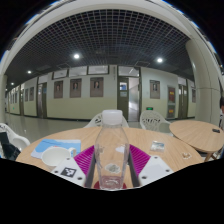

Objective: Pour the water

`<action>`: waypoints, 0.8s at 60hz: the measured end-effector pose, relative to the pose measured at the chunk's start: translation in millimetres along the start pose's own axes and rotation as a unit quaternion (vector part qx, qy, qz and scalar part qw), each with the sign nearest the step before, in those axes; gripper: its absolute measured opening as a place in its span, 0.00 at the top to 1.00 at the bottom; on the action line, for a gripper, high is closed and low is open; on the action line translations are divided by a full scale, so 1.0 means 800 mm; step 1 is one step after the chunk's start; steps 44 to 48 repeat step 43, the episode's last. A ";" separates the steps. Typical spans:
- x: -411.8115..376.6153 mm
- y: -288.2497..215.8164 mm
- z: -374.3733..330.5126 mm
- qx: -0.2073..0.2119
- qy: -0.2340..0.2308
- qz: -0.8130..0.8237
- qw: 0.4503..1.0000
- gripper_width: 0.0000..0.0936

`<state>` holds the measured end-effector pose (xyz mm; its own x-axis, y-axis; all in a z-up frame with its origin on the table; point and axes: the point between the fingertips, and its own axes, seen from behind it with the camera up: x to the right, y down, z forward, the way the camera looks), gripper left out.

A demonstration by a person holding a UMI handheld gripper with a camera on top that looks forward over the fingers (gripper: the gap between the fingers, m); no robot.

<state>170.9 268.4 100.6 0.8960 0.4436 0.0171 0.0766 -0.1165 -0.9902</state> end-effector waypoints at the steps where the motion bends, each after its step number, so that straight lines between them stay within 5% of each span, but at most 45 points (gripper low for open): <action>1: -0.001 0.002 -0.001 -0.007 0.000 -0.001 1.000 0.35; 5: -0.015 -0.004 -0.015 -0.018 -0.009 -0.005 1.000 0.08; 22: -0.063 -0.041 -0.154 -0.008 -0.040 -0.018 0.999 0.09; 48: -0.171 0.012 -0.285 -0.012 -0.127 -0.019 0.992 0.09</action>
